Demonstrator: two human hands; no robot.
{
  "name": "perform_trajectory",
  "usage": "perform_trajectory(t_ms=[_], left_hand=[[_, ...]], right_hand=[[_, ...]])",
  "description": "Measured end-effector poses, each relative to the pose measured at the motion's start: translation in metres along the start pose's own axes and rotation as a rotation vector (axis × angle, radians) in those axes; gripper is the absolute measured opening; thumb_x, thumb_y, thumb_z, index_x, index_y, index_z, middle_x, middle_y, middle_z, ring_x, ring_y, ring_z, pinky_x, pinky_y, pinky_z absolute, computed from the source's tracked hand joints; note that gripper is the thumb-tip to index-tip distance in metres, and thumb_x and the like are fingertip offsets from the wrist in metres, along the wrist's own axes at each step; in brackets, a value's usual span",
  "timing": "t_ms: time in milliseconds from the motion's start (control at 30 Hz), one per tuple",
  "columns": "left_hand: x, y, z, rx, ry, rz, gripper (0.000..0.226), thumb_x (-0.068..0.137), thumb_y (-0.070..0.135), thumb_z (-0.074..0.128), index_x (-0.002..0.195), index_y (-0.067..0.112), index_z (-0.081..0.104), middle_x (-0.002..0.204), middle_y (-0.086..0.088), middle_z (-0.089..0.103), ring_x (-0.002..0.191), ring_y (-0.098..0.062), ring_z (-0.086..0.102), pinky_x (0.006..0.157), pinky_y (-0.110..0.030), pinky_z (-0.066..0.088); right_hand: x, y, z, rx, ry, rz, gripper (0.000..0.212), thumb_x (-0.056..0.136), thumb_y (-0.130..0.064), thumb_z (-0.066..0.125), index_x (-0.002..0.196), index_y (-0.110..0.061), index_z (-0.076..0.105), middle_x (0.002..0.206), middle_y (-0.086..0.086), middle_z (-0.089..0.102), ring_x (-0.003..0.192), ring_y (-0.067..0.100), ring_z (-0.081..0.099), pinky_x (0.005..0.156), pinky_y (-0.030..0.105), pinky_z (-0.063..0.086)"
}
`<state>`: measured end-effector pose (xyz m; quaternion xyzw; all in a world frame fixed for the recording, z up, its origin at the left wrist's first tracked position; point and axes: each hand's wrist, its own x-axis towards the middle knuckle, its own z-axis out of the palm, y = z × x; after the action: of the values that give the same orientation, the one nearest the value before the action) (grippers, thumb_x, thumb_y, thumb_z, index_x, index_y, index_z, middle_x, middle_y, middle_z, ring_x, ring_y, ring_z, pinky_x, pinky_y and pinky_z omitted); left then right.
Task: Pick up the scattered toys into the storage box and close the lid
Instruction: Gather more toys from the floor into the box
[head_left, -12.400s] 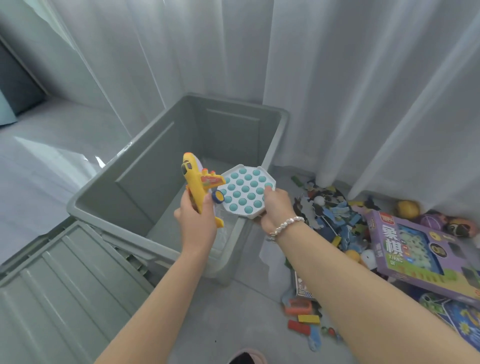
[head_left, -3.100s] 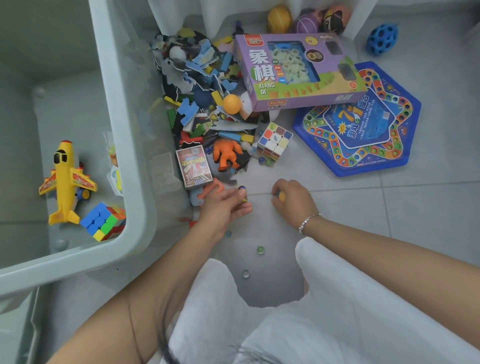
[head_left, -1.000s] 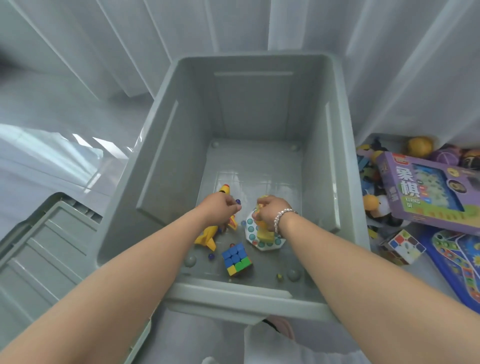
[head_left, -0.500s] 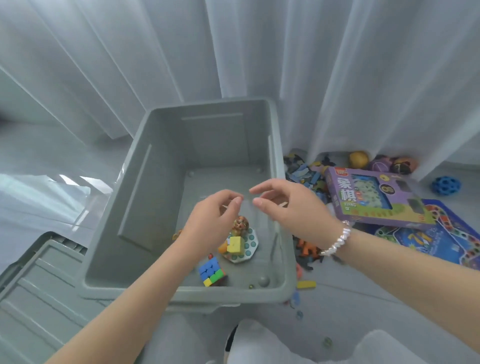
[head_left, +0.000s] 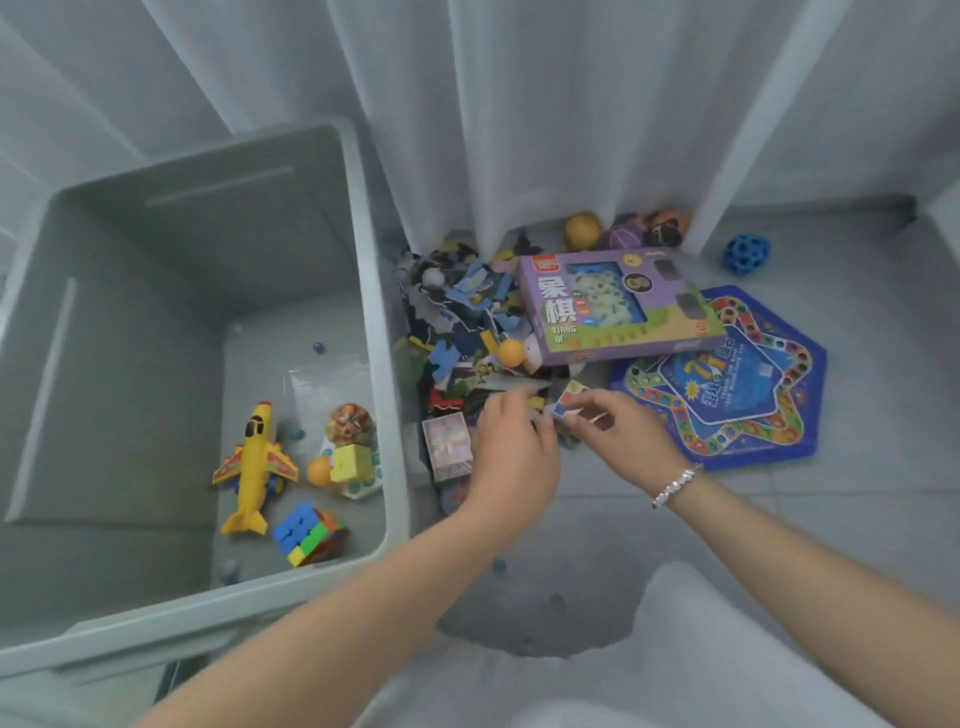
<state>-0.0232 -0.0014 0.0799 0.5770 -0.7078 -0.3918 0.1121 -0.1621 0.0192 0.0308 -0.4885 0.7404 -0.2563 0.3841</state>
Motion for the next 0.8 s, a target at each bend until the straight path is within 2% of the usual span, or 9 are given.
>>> perform_trajectory(t_ms=[100, 167, 267, 400, 533, 600, 667, 733, 800], left_hand=[[0.009, -0.02, 0.037, 0.083, 0.06, -0.112, 0.034, 0.096, 0.026, 0.043, 0.129, 0.016, 0.042, 0.131, -0.005, 0.042, 0.125, -0.023, 0.037, 0.102, -0.039, 0.032], [0.018, -0.033, 0.054, 0.045, 0.078, -0.205, 0.035, 0.096, 0.026, 0.044, 0.129, 0.015, 0.041, 0.137, -0.008, 0.039, 0.129, -0.027, 0.034, 0.105, -0.042, 0.03], [0.036, -0.056, 0.064, 0.031, 0.113, -0.282, 0.041, 0.096, 0.028, 0.046, 0.134, 0.014, 0.039, 0.14, -0.009, 0.037, 0.129, -0.028, 0.034, 0.104, -0.041, 0.03], [0.055, -0.088, 0.076, 0.077, 0.116, -0.268, 0.054, 0.096, 0.03, 0.047, 0.145, 0.017, 0.029, 0.151, -0.009, 0.024, 0.137, -0.028, 0.024, 0.109, -0.043, 0.027], [0.066, -0.107, 0.087, 0.153, -0.023, -0.202, 0.06, 0.095, 0.039, 0.046, 0.148, 0.033, 0.018, 0.158, -0.003, 0.007, 0.141, -0.029, 0.012, 0.11, -0.057, 0.025], [0.069, -0.109, 0.087, 0.237, -0.05, -0.157, 0.057, 0.092, 0.043, 0.049, 0.144, 0.033, 0.028, 0.154, -0.007, 0.015, 0.136, -0.031, 0.019, 0.11, -0.049, 0.026], [0.068, -0.107, 0.086, 0.234, -0.067, -0.144, 0.05, 0.086, 0.042, 0.059, 0.132, 0.031, 0.041, 0.144, -0.009, 0.027, 0.128, -0.031, 0.026, 0.106, -0.042, 0.03], [0.061, -0.106, 0.087, 0.28, -0.117, -0.1, 0.046, 0.081, 0.037, 0.065, 0.12, 0.027, 0.042, 0.135, -0.009, 0.032, 0.123, -0.03, 0.03, 0.1, -0.041, 0.034], [0.055, -0.109, 0.091, 0.388, -0.17, -0.009, 0.049, 0.082, 0.028, 0.065, 0.123, 0.024, 0.039, 0.13, -0.01, 0.036, 0.12, -0.031, 0.034, 0.097, -0.039, 0.038]], right_hand=[[-0.002, 0.031, 0.013, -0.043, -0.034, 0.063, 0.022, 0.086, -0.026, 0.062, 0.106, -0.018, 0.065, 0.103, 0.001, 0.065, 0.076, 0.008, 0.056, 0.067, 0.019, 0.041], [-0.002, 0.048, 0.02, -0.086, -0.047, 0.097, 0.027, 0.086, -0.028, 0.061, 0.112, -0.021, 0.063, 0.109, 0.003, 0.059, 0.08, 0.01, 0.054, 0.07, 0.021, 0.041], [0.004, 0.067, 0.031, -0.163, -0.016, 0.115, 0.04, 0.086, -0.03, 0.061, 0.125, -0.023, 0.055, 0.121, 0.006, 0.049, 0.105, 0.022, 0.053, 0.088, 0.029, 0.045], [0.019, 0.07, 0.034, -0.3, 0.047, 0.11, 0.058, 0.085, -0.032, 0.063, 0.137, -0.029, 0.04, 0.139, 0.008, 0.03, 0.125, 0.027, 0.031, 0.099, 0.033, 0.036], [0.045, 0.071, 0.035, -0.371, -0.053, 0.12, 0.065, 0.085, -0.036, 0.061, 0.143, -0.031, 0.03, 0.153, 0.006, 0.016, 0.137, 0.032, 0.016, 0.11, 0.039, 0.024], [0.053, 0.073, 0.037, -0.371, -0.073, 0.08, 0.063, 0.085, -0.034, 0.062, 0.141, -0.028, 0.034, 0.149, 0.007, 0.026, 0.136, 0.032, 0.022, 0.109, 0.038, 0.026], [0.056, 0.073, 0.037, -0.371, -0.014, 0.049, 0.055, 0.081, -0.032, 0.067, 0.13, -0.024, 0.044, 0.133, 0.007, 0.044, 0.125, 0.03, 0.037, 0.099, 0.036, 0.035], [0.053, 0.07, 0.038, -0.374, 0.029, 0.076, 0.05, 0.078, -0.029, 0.07, 0.121, -0.022, 0.048, 0.121, 0.008, 0.049, 0.114, 0.028, 0.045, 0.09, 0.036, 0.044], [0.047, 0.068, 0.042, -0.362, 0.042, 0.104, 0.051, 0.076, -0.028, 0.072, 0.119, -0.021, 0.046, 0.12, 0.009, 0.048, 0.107, 0.027, 0.051, 0.083, 0.034, 0.048]])
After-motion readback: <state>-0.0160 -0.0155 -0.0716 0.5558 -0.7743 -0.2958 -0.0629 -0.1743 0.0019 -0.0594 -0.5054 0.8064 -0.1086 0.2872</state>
